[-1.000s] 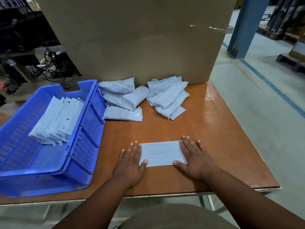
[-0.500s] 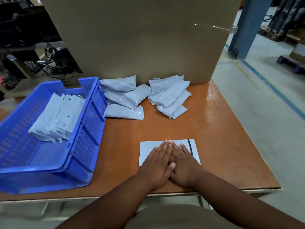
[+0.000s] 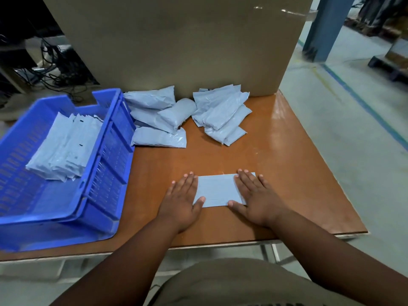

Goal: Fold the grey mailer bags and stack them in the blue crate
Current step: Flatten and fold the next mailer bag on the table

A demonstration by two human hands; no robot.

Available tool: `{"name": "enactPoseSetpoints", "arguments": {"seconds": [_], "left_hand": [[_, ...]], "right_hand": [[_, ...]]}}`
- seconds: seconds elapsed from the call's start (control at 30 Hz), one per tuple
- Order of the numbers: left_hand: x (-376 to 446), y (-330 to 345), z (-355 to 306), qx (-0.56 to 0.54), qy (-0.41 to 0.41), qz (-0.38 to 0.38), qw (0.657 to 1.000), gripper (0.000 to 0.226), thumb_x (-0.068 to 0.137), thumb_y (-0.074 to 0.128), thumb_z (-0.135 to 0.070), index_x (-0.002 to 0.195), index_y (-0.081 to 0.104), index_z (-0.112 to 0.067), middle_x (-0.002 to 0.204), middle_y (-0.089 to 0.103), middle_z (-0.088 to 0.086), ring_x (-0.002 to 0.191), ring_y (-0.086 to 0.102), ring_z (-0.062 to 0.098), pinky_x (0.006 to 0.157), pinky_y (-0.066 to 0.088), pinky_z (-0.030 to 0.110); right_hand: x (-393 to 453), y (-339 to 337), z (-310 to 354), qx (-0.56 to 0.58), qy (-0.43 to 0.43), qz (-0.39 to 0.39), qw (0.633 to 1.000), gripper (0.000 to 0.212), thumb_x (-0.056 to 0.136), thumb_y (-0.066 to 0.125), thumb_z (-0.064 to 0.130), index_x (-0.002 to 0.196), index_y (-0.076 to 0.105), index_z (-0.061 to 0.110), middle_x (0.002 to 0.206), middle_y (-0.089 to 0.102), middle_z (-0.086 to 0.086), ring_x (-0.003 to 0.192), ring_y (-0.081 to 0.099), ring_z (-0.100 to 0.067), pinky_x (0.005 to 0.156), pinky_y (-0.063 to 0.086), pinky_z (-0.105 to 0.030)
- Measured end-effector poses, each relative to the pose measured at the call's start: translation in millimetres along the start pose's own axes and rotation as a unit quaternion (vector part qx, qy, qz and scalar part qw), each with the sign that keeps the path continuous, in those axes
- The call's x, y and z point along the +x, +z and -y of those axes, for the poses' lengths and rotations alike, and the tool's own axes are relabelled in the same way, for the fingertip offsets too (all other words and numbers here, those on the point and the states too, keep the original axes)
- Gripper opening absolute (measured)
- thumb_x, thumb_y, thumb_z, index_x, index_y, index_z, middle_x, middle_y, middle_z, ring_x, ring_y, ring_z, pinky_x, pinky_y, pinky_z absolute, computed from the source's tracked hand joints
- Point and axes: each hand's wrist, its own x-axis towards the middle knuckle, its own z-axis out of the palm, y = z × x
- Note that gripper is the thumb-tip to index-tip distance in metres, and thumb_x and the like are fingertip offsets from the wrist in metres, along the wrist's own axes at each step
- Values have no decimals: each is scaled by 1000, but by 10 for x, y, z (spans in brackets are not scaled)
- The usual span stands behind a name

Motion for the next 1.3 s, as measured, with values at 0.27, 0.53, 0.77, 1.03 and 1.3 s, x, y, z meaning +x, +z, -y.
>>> {"name": "enactPoseSetpoints", "arguments": {"seconds": [0.27,0.53,0.77,1.03,1.3], "left_hand": [[229,-450,-54,-32,-21,12,999,78,101,47,-68,165,28,-28,171,31,0,155,28,26,125,27,41],[395,-598,-430,22,159,100,982,97,89,69,-61,167,18,-34,173,27,-3,157,26,25,130,15,53],[534,-812,-537,101,156,79,979,85,68,78,-70,141,48,-39,134,57,-4,125,50,22,108,41,45],[603,-1312,-590,-30,104,46,993,32,91,70,-58,92,63,-26,90,66,-10,84,58,12,70,42,33],[381,-1931,-401,-43,6,-26,999,43,89,62,-64,83,68,-22,78,69,-8,77,61,6,66,48,29]], "right_hand": [[78,-365,-124,49,-22,-23,998,78,100,47,66,164,28,26,167,33,-2,151,34,-27,124,28,-45],[306,-675,139,22,-51,97,994,50,83,75,54,125,60,31,122,56,-3,110,59,-27,90,54,-40],[286,-596,85,184,-65,77,978,24,86,73,29,98,53,35,112,66,1,96,62,-21,77,48,-34],[302,-1037,-406,231,-87,6,969,12,99,69,38,92,61,34,91,61,12,87,56,-13,77,44,-33],[617,-1706,-553,273,-115,-50,954,11,99,70,45,88,69,43,94,70,16,89,65,-6,80,55,-32]]}}
